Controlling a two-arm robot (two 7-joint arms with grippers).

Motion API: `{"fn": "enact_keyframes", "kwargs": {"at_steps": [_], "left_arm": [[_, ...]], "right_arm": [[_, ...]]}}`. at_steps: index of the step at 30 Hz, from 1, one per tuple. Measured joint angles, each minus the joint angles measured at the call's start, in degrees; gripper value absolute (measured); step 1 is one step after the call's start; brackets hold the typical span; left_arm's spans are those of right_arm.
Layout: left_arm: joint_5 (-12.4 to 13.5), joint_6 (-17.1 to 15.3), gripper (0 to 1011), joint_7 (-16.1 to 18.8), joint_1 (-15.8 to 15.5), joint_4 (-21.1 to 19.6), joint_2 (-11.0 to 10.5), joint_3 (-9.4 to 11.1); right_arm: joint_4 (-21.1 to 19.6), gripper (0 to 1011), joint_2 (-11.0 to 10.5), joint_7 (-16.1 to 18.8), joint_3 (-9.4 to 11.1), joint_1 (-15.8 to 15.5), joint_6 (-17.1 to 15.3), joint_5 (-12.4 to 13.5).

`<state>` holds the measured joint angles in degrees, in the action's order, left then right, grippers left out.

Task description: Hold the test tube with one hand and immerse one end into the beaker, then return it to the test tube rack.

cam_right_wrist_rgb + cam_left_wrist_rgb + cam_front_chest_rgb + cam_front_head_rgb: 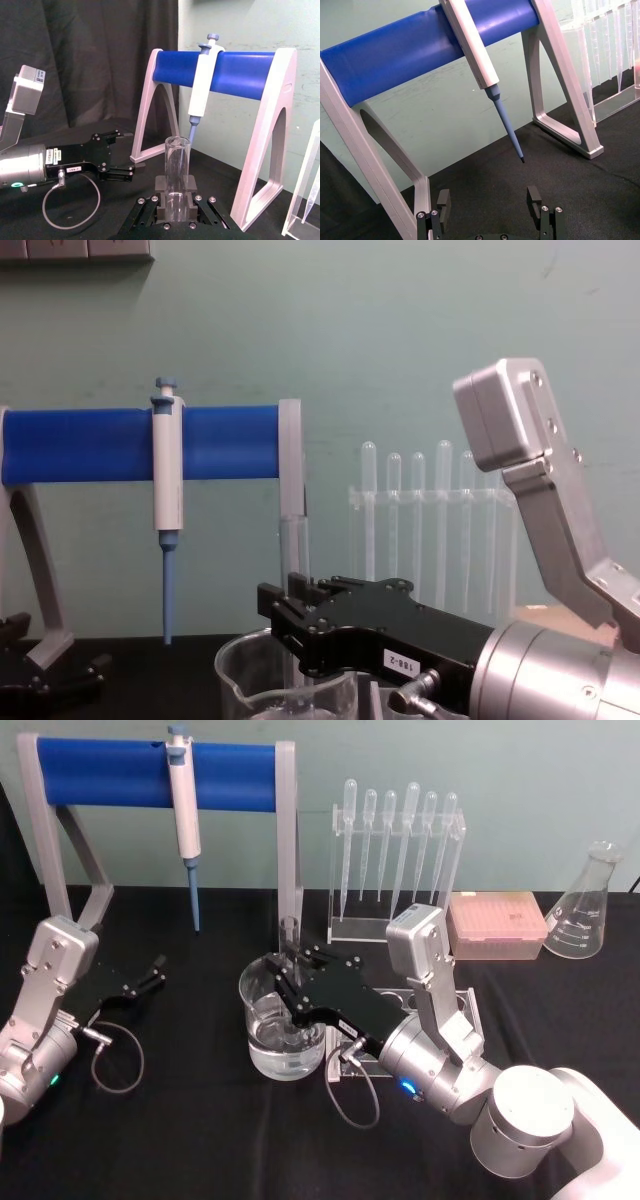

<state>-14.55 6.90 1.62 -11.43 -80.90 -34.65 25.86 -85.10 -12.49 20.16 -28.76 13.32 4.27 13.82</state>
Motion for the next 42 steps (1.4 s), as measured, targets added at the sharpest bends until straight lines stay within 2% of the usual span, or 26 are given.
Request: {"fn": "enact_keyframes", "kwargs": {"at_steps": [38, 42], "left_arm": [[0.0, 0.0, 1000, 0.0, 0.0, 0.0, 0.0, 0.0], [0.0, 0.0, 1000, 0.0, 0.0, 0.0, 0.0, 0.0]], "right_arm": [[0.0, 225, 0.0, 0.0, 0.0, 0.0, 0.0, 0.0], [-1.0, 225, 0.2, 0.2, 0.7, -0.2, -0.7, -0.1]]}}
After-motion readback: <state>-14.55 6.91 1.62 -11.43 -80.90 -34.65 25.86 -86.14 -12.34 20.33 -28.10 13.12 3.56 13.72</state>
